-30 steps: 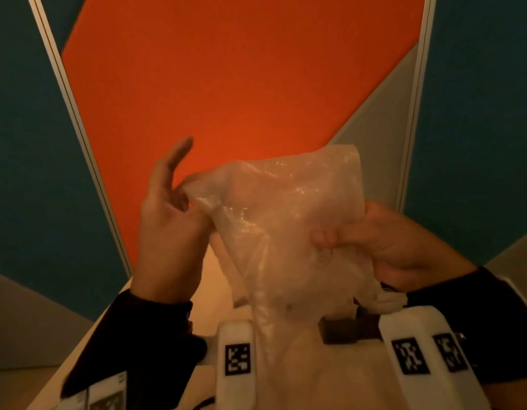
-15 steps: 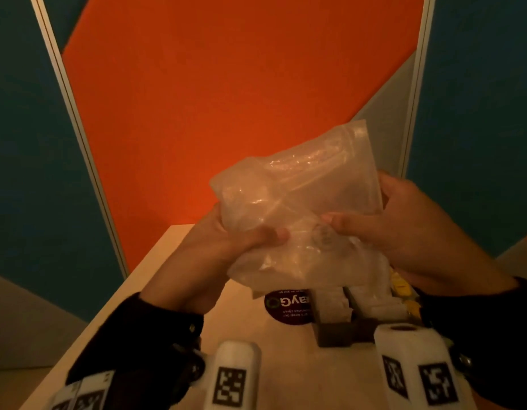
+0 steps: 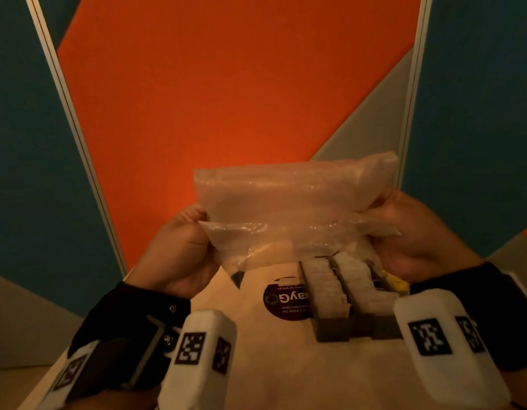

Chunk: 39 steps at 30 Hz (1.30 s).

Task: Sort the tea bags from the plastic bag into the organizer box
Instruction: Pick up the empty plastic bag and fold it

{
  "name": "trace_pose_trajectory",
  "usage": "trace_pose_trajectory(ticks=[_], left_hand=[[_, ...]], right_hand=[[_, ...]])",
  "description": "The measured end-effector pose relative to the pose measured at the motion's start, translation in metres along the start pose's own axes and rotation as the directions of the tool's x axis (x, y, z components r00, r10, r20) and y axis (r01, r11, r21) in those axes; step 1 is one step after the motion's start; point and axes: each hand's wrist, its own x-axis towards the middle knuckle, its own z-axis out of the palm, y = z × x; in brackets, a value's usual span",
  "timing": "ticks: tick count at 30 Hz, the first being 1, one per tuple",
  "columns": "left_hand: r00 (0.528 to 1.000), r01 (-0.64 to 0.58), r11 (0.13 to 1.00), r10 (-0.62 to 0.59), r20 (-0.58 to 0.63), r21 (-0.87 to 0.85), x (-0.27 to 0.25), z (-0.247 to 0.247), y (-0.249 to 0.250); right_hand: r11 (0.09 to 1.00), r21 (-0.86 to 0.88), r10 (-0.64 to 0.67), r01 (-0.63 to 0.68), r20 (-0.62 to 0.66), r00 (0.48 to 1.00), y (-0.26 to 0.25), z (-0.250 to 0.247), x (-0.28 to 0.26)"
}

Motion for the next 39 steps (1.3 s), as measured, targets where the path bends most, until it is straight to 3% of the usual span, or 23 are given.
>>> trace_pose_trajectory(ticks=[5, 8, 11, 14, 17, 20, 22, 24, 26, 28, 30, 32, 36, 39], left_hand=[[0.997, -0.065, 0.996, 0.062, 0.054, 0.062, -0.002, 0.006, 0.002], [0.990, -0.122, 0.979, 0.108, 0.088, 0.163, -0.001, 0.004, 0.001], [0.934, -0.358, 0.843, 0.325, 0.150, 0.402, -0.004, -0.004, 0.003], [0.875, -0.481, 0.701, 0.425, 0.232, 0.526, -0.003, -0.006, 0.003], [0.826, -0.557, 0.633, 0.491, 0.278, 0.538, -0.003, -0.003, 0.002], [0.810, -0.574, 0.597, 0.516, 0.279, 0.561, -0.008, -0.005, 0.010], [0.842, -0.531, 0.638, 0.468, 0.267, 0.557, -0.013, -0.003, 0.017], [0.903, -0.426, 0.750, 0.390, 0.183, 0.506, -0.014, 0.002, 0.021], [0.968, -0.245, 0.904, 0.249, 0.035, 0.352, -0.015, 0.005, 0.025], [0.996, -0.073, 0.980, 0.080, -0.026, 0.184, -0.018, 0.005, 0.030], [0.999, 0.042, 0.978, -0.044, 0.003, 0.205, -0.023, 0.007, 0.034], [0.991, 0.100, 0.935, -0.122, 0.044, 0.341, -0.024, 0.013, 0.032], [0.987, 0.155, 0.935, -0.134, -0.088, 0.319, -0.017, 0.015, 0.031], [0.986, 0.165, 0.948, -0.153, -0.065, 0.272, -0.017, 0.010, 0.033]], right_hand=[[0.995, 0.101, -0.001, -0.004, 0.049, 0.999, 0.001, -0.003, 0.003], [0.999, 0.040, -0.016, 0.014, 0.037, 0.999, 0.002, -0.004, 0.002], [0.997, 0.079, 0.019, -0.022, 0.029, 0.999, -0.004, -0.008, 0.000], [0.980, 0.140, 0.128, -0.144, 0.117, 0.985, -0.016, -0.002, -0.009], [0.980, -0.103, 0.189, -0.172, 0.184, 0.964, -0.012, 0.006, -0.010], [0.940, -0.300, 0.194, -0.163, 0.074, 0.978, -0.007, 0.009, -0.009], [0.938, -0.328, 0.124, -0.111, 0.019, 0.992, -0.009, 0.010, -0.009], [0.934, -0.350, 0.070, -0.077, -0.032, 0.997, -0.012, 0.008, -0.011], [0.920, -0.390, 0.003, -0.037, -0.086, 0.996, -0.015, 0.007, -0.013], [0.900, -0.436, -0.086, 0.018, -0.136, 0.987, -0.019, 0.008, -0.016], [0.878, -0.475, -0.151, 0.058, -0.161, 0.975, -0.022, 0.011, -0.019], [0.865, -0.496, -0.176, 0.081, -0.148, 0.973, -0.023, 0.017, -0.022], [0.866, -0.492, -0.156, 0.084, -0.107, 0.982, -0.025, 0.023, -0.026], [0.898, -0.436, -0.100, 0.048, -0.095, 0.990, -0.028, 0.020, -0.025]])
